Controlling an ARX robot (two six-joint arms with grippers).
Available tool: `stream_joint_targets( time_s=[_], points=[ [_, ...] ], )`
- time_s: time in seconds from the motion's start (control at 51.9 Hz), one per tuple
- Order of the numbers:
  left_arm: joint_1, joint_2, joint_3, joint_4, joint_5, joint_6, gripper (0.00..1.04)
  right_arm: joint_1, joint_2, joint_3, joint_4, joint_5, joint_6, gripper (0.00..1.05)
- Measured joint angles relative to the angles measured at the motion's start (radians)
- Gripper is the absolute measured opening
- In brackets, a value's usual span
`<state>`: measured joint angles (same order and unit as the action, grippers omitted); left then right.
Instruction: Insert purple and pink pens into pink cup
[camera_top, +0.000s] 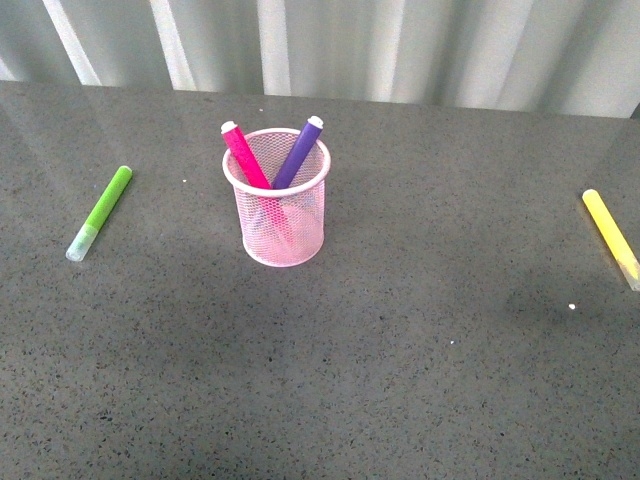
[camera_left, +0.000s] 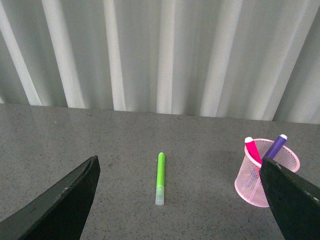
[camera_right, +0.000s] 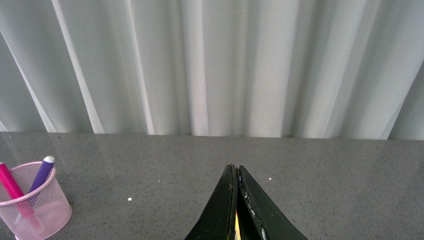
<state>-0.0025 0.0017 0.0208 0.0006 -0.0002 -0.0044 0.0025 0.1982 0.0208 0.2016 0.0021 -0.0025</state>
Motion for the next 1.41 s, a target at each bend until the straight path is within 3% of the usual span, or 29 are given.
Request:
stream_joint_targets(
  time_s=[0.135,0.25,0.617,1.118,1.407],
  points=[
    [0.000,0.000,0.000,0.000,0.000,0.000,0.98,0.000,-0.035,0.000,-0.035,0.000,0.000,0.03],
    [0.000,0.000,0.000,0.000,-0.001,0.000,0.98,0.000,-0.166,0.000,-0.193,0.000,0.000,0.03],
    [0.000,0.000,0.000,0.000,0.000,0.000,0.98,0.000,-0.194,0.000,-0.200,0.000,0.000,0.03],
    [0.000,0.000,0.000,0.000,0.000,0.000,0.98,0.000,-0.194,0.000,-0.200,0.000,0.002,0.98],
    [0.000,0.000,0.000,0.000,0.000,0.000,0.98,0.000,-0.194,0.000,-0.200,0.000,0.003,0.98]
  ],
)
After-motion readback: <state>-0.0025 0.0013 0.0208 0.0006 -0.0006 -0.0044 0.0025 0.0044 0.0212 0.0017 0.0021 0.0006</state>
